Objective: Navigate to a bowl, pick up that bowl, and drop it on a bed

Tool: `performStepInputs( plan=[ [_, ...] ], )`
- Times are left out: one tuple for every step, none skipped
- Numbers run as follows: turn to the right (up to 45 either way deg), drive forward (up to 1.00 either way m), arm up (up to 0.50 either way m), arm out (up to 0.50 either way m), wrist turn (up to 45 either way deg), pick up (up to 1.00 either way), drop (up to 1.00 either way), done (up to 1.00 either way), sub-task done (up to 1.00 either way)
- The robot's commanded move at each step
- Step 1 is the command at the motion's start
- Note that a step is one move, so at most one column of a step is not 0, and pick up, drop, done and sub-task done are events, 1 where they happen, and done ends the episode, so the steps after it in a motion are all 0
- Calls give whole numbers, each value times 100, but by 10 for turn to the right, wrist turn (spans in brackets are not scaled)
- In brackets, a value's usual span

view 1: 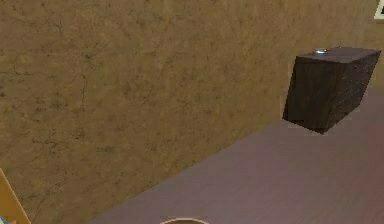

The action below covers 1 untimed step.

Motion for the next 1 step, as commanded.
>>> performStepInputs(
  plan=[
    [-450, 0, 0, 0, 0, 0, 0, 0, 0]
  ],
)
